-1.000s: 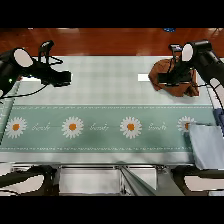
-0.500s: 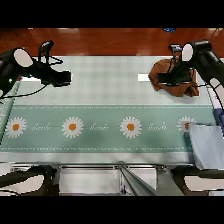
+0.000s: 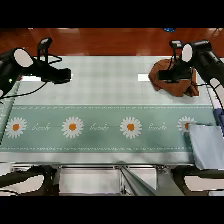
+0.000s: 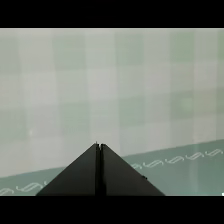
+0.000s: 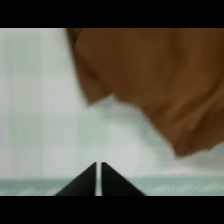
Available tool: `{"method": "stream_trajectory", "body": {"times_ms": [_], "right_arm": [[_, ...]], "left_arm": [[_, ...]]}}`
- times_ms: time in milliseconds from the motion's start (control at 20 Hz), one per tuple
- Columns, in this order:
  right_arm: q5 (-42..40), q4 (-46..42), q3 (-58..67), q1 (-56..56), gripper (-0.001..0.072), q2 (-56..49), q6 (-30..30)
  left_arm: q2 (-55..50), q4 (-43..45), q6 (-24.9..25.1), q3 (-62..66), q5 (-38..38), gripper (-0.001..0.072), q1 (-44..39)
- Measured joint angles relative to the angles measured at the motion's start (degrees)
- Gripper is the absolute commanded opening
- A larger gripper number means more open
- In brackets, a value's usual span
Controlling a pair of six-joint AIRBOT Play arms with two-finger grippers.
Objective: Fold the shirts.
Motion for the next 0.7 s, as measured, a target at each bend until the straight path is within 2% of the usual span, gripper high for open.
{"method": "stream_trajectory", "body": {"times_ms": [50, 100, 150, 200, 300, 450, 700], "right_arm": [[-3.23, -2.78, 0.00, -0.02, 0.0417, 0.00, 0.66], [-6.34, -5.70, 0.00, -0.26, 0.0417, 0.00, 1.77], [-9.75, -8.63, 0.00, -0.83, 0.0417, -0.04, 3.28], [-12.74, -11.23, 0.00, -1.84, 0.0417, -0.17, 4.81], [-18.27, -14.64, 0.00, -5.33, 0.0416, -1.09, 8.24], [-22.86, -13.33, 0.00, -11.82, 0.0416, -4.24, 10.47], [-25.31, -4.00, 0.00, -19.52, 0.0415, -11.65, 6.03]], "left_arm": [[0.00, -0.17, 0.00, 0.00, 2.19, 0.0045, 0.00], [0.00, -0.31, 0.02, 0.00, 4.52, 0.0192, -0.04], [-0.07, -0.42, 0.00, 0.00, 6.56, 0.0451, -0.02], [-0.20, -0.44, -0.04, 0.00, 8.79, 0.0508, 0.09], [-0.74, -0.26, -0.09, 0.00, 11.80, 0.0508, 0.81], [-1.73, 0.26, -0.07, 0.00, 13.46, 0.0507, 3.17], [-3.32, 0.48, -0.04, 0.00, 10.47, 0.0507, 6.67]]}}
